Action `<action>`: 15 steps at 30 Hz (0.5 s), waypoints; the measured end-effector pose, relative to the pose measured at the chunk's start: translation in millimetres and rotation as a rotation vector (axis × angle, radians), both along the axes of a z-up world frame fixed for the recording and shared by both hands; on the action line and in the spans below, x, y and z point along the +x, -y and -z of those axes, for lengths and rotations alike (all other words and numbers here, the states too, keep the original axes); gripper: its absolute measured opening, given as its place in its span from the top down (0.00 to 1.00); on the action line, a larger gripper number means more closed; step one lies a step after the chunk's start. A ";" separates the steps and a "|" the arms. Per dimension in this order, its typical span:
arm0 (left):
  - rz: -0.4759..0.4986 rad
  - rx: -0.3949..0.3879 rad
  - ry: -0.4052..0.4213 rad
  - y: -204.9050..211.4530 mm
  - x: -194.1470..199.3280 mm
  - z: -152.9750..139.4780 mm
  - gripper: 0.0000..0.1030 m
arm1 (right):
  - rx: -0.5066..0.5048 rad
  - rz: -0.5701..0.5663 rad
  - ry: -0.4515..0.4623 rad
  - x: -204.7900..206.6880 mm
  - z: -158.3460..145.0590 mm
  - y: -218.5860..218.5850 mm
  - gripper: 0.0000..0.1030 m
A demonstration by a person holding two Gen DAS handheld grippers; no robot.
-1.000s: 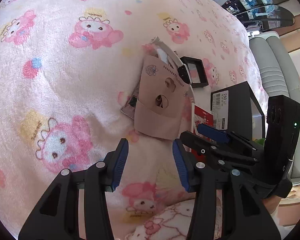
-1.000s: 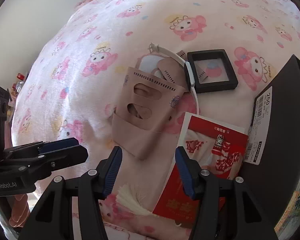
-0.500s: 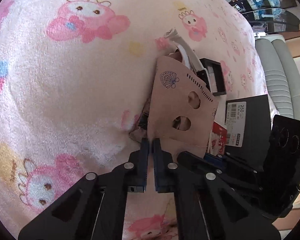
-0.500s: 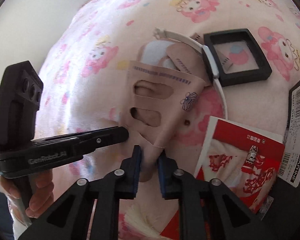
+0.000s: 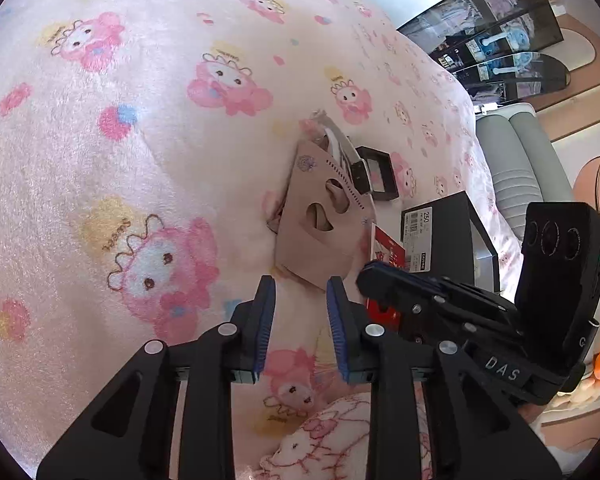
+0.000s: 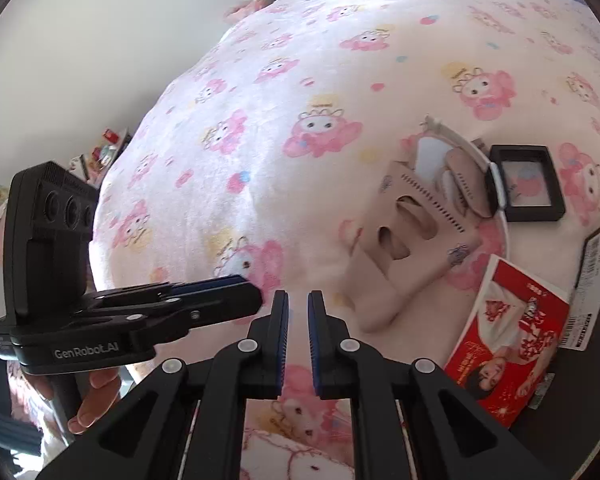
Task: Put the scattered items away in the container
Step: 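Grasp the beige fabric mask with the left gripper and lift it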
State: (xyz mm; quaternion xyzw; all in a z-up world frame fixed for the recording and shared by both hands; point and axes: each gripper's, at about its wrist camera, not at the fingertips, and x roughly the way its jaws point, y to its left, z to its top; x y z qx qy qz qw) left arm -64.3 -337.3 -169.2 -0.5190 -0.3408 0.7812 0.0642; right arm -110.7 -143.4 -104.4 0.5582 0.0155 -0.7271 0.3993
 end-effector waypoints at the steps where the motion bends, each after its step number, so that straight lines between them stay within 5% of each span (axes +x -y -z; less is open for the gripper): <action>1: 0.008 -0.005 0.005 -0.2 -2.6 2.6 0.71 | -0.004 0.035 -0.001 -7.5 -0.6 -13.3 0.92; 7: 0.247 -0.118 -0.014 -32.0 -37.5 13.6 0.57 | 0.094 0.272 -0.058 -31.9 -9.3 -53.7 0.91; 10: 0.352 -0.175 0.001 -57.4 -63.7 21.9 0.52 | 0.035 0.303 -0.003 -34.2 -15.7 -76.0 0.89; 12: 0.401 -0.205 0.010 -73.5 -76.2 28.5 0.37 | 0.015 0.321 0.004 -34.1 -20.3 -81.8 0.88; 14: 0.430 -0.215 0.045 -86.8 -88.4 42.9 0.39 | 0.022 0.316 -0.021 -33.2 -21.2 -73.8 0.87; 15: 0.426 -0.228 0.079 -88.8 -91.3 50.7 0.63 | 0.033 0.310 -0.026 -31.9 -21.0 -73.2 0.86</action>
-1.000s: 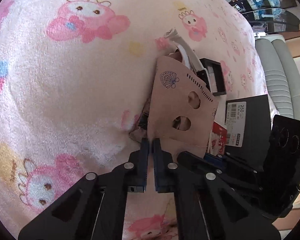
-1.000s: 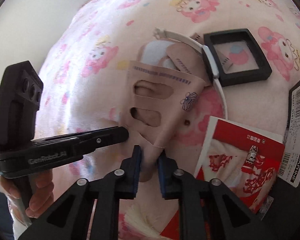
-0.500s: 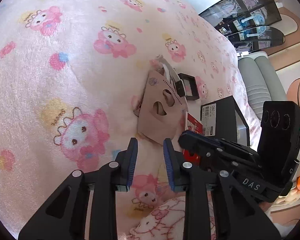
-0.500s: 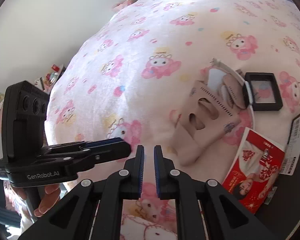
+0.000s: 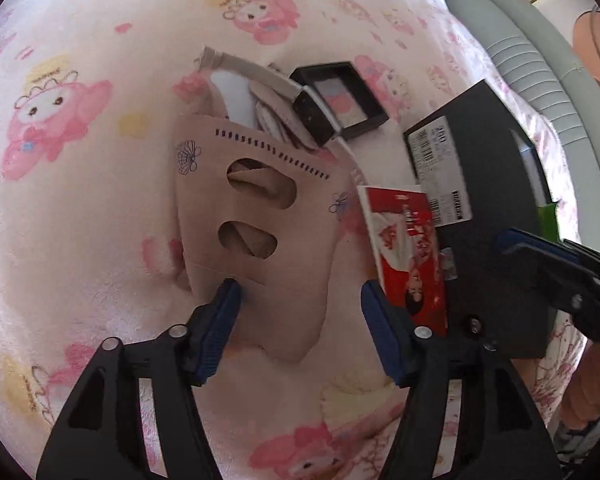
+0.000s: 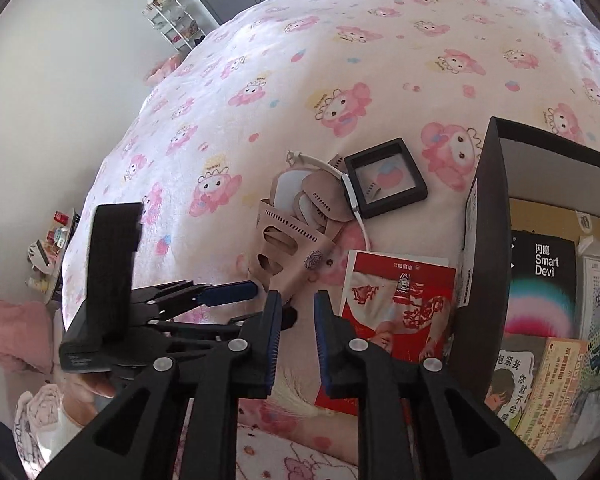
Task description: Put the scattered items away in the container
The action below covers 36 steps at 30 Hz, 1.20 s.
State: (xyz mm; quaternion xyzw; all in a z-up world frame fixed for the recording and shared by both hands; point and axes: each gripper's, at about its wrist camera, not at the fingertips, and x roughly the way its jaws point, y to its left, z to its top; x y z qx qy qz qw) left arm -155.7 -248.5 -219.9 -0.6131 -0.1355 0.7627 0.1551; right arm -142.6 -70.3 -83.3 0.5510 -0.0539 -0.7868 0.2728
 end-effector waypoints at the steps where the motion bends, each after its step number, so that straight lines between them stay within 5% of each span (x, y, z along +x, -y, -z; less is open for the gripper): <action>1: -0.010 -0.007 0.040 1.8 -1.2 7.8 0.84 | 0.008 -0.006 0.003 -0.5 1.7 2.3 0.86; 2: -0.039 0.002 0.047 8.4 0.3 10.4 0.95 | 0.010 -0.012 0.009 -0.2 3.1 3.3 0.86; 7: -0.241 0.192 -0.085 71.3 42.3 -8.7 0.96 | 0.000 -0.059 0.032 4.2 8.2 7.4 0.86; 14: -0.507 0.456 -0.104 120.2 145.7 -6.2 0.97 | -0.086 -0.121 0.129 11.6 14.0 21.3 0.83; 16: -0.581 0.418 -0.120 124.3 170.1 -3.3 0.97 | -0.095 -0.125 0.140 10.9 17.9 28.1 0.69; 19: -0.673 0.392 -0.113 138.3 186.7 4.6 0.96 | -0.052 -0.123 0.144 7.3 30.5 40.3 0.62; 23: -0.680 0.376 -0.107 141.1 182.6 3.6 0.81 | -0.006 -0.135 0.211 -10.4 57.7 62.1 0.56; 27: -0.686 0.320 -0.117 139.9 172.1 -3.7 0.63 | 0.116 -0.139 0.132 -25.4 71.2 78.9 0.41; 33: -0.721 0.332 -0.113 150.7 158.3 9.3 0.64 | 0.100 -0.134 0.243 -42.9 110.9 88.4 0.37; 34: -0.708 0.375 -0.114 151.4 154.5 15.9 0.65 | 0.059 -0.154 0.229 -43.3 110.7 91.0 0.48; 36: -0.723 0.428 -0.044 151.0 148.5 29.8 0.93 | 0.014 -0.224 0.190 -38.3 104.2 97.2 0.74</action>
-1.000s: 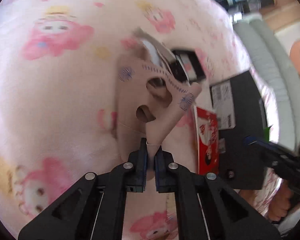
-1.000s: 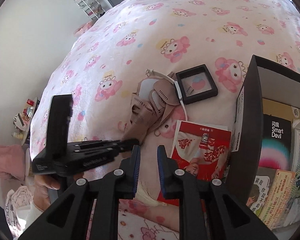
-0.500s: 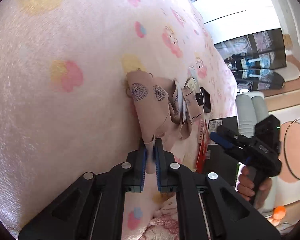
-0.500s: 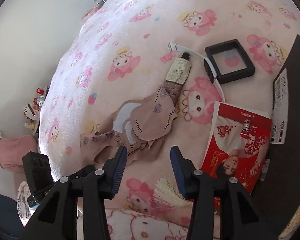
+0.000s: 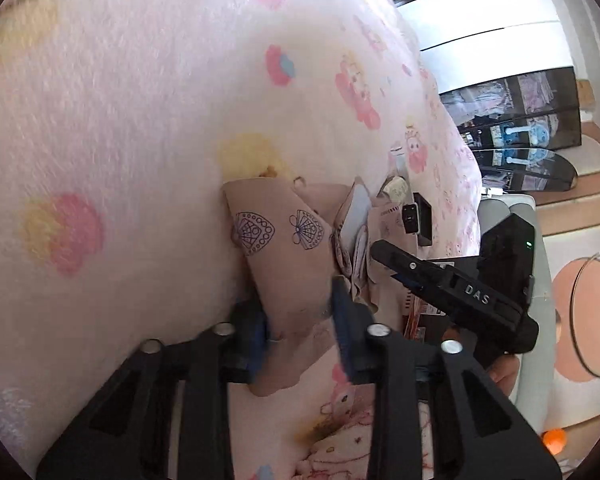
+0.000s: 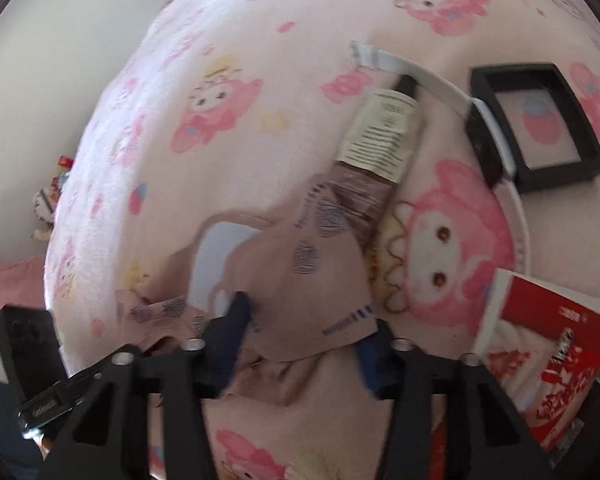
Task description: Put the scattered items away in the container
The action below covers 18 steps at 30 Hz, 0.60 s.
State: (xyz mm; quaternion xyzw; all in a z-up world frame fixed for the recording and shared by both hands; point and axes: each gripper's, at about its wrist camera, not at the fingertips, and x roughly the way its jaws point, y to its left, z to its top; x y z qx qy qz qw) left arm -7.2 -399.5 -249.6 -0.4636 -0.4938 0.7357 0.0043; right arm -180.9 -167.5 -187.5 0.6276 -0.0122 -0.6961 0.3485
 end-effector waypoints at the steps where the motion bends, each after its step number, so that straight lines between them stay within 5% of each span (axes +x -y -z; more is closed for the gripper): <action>1: 0.007 -0.012 0.007 -3.1 -0.6 -1.8 0.95 | -0.010 -0.020 -0.017 3.7 -4.3 1.1 0.80; 6: 0.086 -0.103 -0.093 -32.0 4.6 -47.5 0.96 | -0.102 -0.056 -0.064 20.1 -35.5 -12.3 0.93; 18: 0.257 -0.280 -0.288 -120.3 3.0 -168.3 0.96 | -0.272 -0.006 -0.243 67.6 -145.7 -93.8 0.94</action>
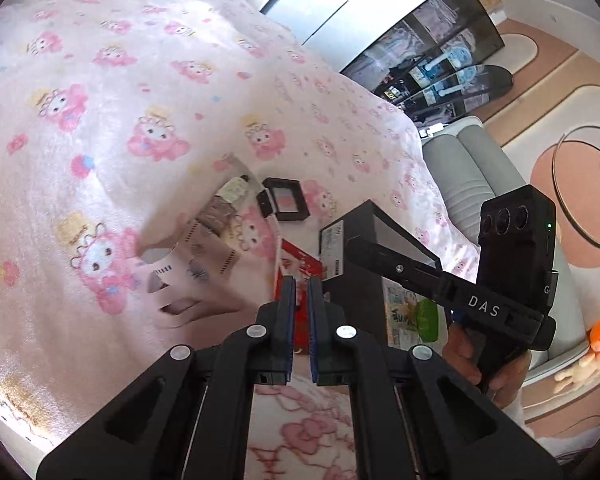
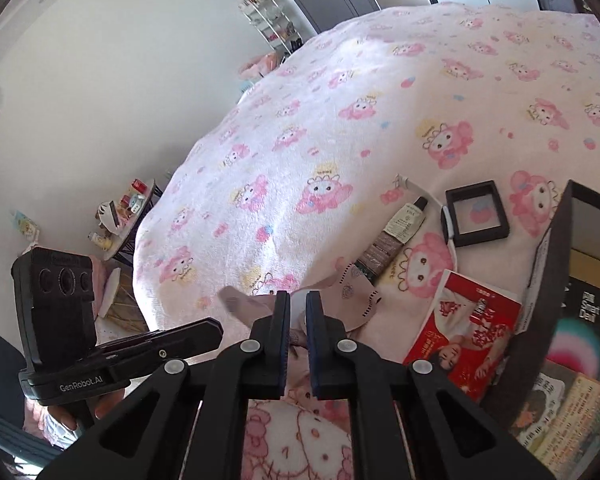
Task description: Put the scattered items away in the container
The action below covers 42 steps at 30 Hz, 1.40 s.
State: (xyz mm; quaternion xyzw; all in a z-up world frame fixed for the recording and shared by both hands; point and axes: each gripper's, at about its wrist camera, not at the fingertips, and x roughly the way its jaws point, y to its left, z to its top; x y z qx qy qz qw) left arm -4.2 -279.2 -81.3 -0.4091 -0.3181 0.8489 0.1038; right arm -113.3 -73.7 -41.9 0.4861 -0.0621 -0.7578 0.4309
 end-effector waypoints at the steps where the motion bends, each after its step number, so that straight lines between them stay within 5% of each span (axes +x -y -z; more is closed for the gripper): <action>1: 0.001 -0.032 0.001 -6.7 -2.4 -5.7 0.96 | 0.000 0.006 -0.014 1.8 -5.6 -6.5 0.94; 3: -0.031 -0.094 0.040 -13.7 -8.2 -10.3 0.96 | 0.027 0.036 -0.042 6.0 -12.6 -19.5 0.94; 8: -0.121 -0.099 0.120 8.1 1.0 10.0 0.96 | 0.093 0.048 -0.028 10.8 0.5 -40.3 0.94; 10: -0.138 -0.075 0.183 20.4 1.7 31.5 0.89 | 0.116 0.033 -0.004 12.5 10.5 -39.7 0.92; 11: -0.152 -0.072 0.219 26.4 1.4 44.1 0.77 | 0.126 0.024 0.012 13.0 16.3 -37.0 0.91; 14: -0.170 -0.015 0.292 43.5 1.3 80.6 0.62 | 0.144 -0.016 0.054 12.4 32.0 -20.6 0.75; 16: -0.164 0.023 0.319 51.7 -0.2 99.8 0.58 | 0.166 -0.033 0.067 8.9 44.1 -6.6 0.51; 23: -0.152 0.063 0.374 66.1 -16.7 140.2 0.45 | 0.255 -0.034 0.194 -21.1 103.0 35.0 0.48; 29: -0.141 0.182 0.362 73.8 -29.2 161.3 0.47 | 0.268 -0.127 0.360 -35.2 157.2 77.7 0.46; 30: -0.123 0.199 0.355 72.3 -31.0 161.6 0.53 | 0.285 -0.136 0.364 -34.6 163.6 82.7 0.46; 31: -0.111 0.203 0.353 70.2 -32.8 160.6 0.61 | 0.283 -0.146 0.373 -34.2 167.1 86.0 0.57; 32: -0.098 0.193 0.357 67.0 -34.9 158.4 0.79 | 0.261 -0.155 0.380 -34.0 166.4 87.0 0.66; 35: -0.068 0.139 0.329 56.8 -37.6 141.3 0.89 | 0.191 -0.158 0.351 -30.3 150.5 81.3 0.87; 42: 0.022 0.078 0.140 8.8 -26.5 54.1 0.91 | 0.055 -0.097 0.210 -6.0 70.6 30.4 0.92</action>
